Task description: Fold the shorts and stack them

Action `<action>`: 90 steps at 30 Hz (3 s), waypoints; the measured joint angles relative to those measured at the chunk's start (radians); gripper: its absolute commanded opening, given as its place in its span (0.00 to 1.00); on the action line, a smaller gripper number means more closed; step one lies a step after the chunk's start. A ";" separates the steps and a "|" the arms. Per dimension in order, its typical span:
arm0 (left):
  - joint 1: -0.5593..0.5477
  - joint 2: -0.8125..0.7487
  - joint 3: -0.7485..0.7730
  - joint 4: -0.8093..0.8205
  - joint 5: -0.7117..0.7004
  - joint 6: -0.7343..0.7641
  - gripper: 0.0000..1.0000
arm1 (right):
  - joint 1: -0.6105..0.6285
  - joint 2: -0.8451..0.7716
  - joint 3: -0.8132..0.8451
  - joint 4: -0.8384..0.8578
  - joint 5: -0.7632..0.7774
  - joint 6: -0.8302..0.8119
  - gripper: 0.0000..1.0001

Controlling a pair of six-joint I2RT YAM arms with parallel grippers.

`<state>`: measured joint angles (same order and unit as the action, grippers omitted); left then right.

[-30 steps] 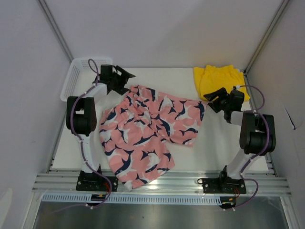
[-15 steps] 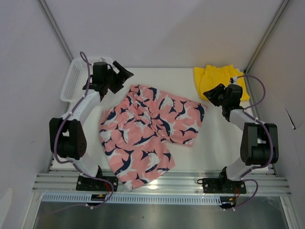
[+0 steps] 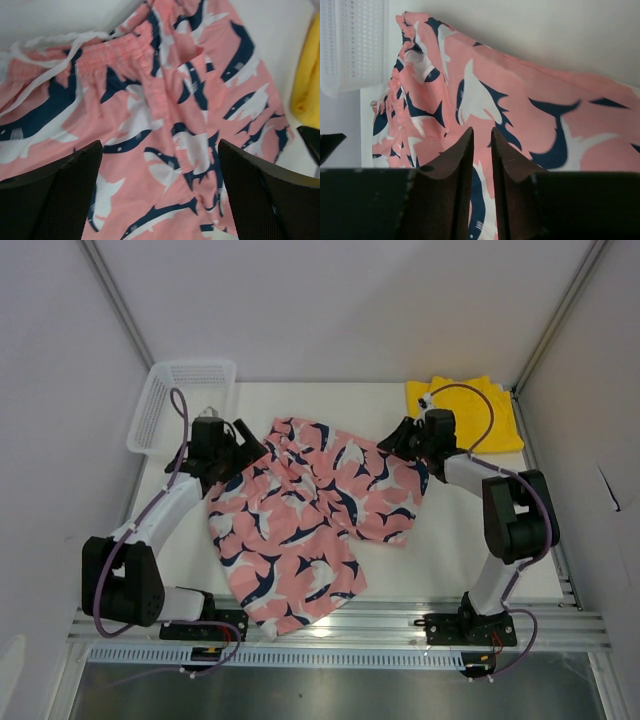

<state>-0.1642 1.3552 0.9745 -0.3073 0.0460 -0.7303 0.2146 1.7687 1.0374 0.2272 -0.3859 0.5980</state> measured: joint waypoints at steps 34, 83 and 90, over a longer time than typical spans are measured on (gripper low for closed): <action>0.314 -0.372 -0.500 0.058 -0.102 0.025 0.93 | 0.092 0.792 0.863 -0.012 -0.090 0.281 0.43; 0.405 -0.517 -0.668 0.174 0.014 0.069 0.97 | 1.595 0.055 0.211 -0.586 0.995 -0.141 0.54; 0.405 -0.517 -0.668 0.182 0.019 0.069 0.96 | 1.638 0.171 0.350 -0.711 1.105 -0.126 0.55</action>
<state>0.2409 0.8387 0.3061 -0.1253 0.0650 -0.6613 1.8530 1.9400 1.3876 -0.4843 0.7193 0.4725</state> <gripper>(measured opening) 0.965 0.539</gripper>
